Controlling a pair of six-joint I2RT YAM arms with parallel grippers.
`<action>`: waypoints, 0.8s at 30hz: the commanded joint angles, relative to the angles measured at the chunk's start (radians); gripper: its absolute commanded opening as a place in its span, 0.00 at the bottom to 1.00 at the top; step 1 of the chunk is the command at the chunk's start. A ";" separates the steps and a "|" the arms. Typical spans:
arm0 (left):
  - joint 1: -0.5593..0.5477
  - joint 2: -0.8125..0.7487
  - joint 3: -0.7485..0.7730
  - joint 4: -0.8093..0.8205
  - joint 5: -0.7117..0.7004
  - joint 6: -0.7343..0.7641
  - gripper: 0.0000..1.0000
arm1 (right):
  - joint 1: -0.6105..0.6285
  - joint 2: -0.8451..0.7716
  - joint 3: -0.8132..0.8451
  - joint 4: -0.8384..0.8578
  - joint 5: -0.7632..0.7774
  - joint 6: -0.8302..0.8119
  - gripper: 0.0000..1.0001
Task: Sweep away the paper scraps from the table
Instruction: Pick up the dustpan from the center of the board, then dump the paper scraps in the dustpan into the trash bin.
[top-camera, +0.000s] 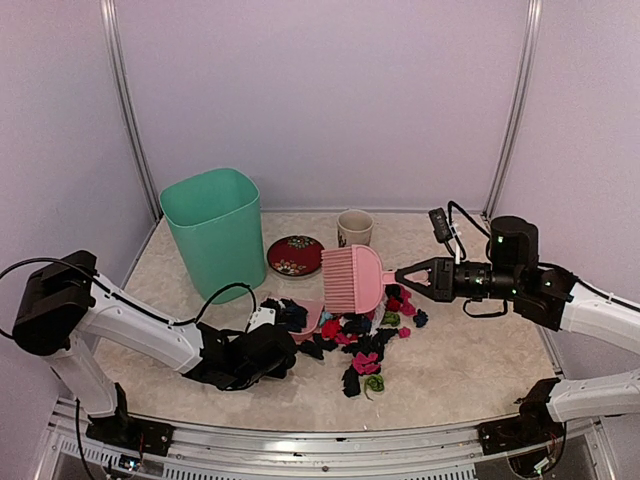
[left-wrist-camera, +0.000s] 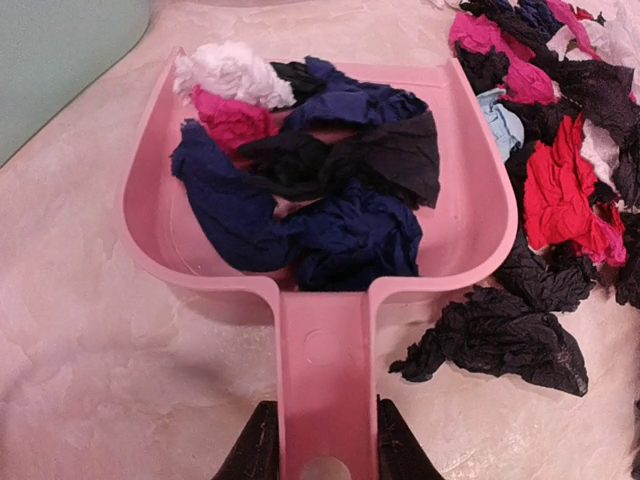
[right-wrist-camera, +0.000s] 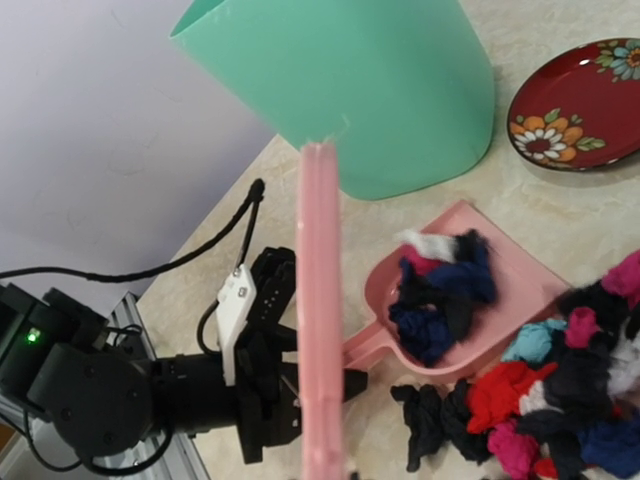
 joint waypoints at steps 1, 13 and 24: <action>0.003 -0.015 0.017 -0.023 -0.025 -0.004 0.19 | -0.008 -0.015 -0.009 0.032 0.007 0.003 0.00; -0.001 -0.145 0.028 -0.157 -0.073 -0.032 0.00 | -0.008 -0.036 0.018 -0.016 0.055 -0.022 0.00; 0.021 -0.437 0.050 -0.232 0.010 0.092 0.00 | -0.009 -0.088 0.089 -0.146 0.248 -0.097 0.00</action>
